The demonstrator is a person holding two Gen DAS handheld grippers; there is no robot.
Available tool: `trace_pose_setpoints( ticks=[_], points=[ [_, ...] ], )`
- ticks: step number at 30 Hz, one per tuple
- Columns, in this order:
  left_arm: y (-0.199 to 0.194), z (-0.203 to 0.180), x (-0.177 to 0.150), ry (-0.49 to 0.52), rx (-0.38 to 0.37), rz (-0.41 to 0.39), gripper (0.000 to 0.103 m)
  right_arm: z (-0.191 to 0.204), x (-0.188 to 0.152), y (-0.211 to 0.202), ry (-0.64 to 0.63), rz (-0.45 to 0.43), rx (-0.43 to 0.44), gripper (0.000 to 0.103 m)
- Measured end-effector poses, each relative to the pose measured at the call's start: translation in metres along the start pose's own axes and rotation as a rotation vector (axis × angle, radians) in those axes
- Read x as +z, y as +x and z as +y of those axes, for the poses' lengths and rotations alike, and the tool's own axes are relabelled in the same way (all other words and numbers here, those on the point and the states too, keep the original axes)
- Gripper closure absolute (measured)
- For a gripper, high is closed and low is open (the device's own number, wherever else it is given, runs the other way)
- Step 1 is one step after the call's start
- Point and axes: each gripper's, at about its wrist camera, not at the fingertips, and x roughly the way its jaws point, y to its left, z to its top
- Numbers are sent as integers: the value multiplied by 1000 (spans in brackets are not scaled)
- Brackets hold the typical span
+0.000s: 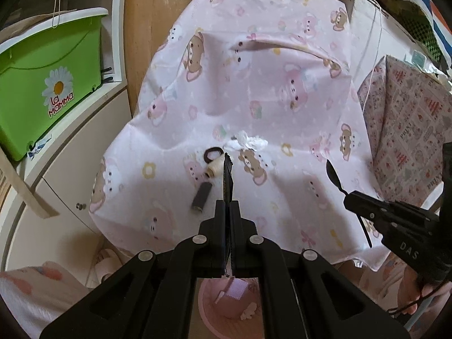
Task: Collect trash
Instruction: 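Carry the clip and spoon down over the pink wastebasket with both grippers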
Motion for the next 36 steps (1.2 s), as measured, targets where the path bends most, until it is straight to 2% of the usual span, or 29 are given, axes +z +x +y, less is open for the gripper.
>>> trace_pose_setpoints(
  ticks=[8, 15, 24, 28, 36],
  points=[
    [-7, -12, -22, 12, -35, 40, 101, 16, -32, -16, -26, 24, 22, 96],
    [-2, -24, -46, 33, -67, 116, 101, 20, -59, -14, -29, 84, 40, 96],
    [22, -27, -79, 7, -92, 273, 101, 18, -86, 5, -7, 173, 38, 96],
    [39, -30, -94, 10, -138, 375, 101, 22, -97, 18, -37, 219, 11, 96],
    [76, -26, -113, -10, -130, 494, 101, 11, -114, 49, -5, 305, -45, 96]
  ],
)
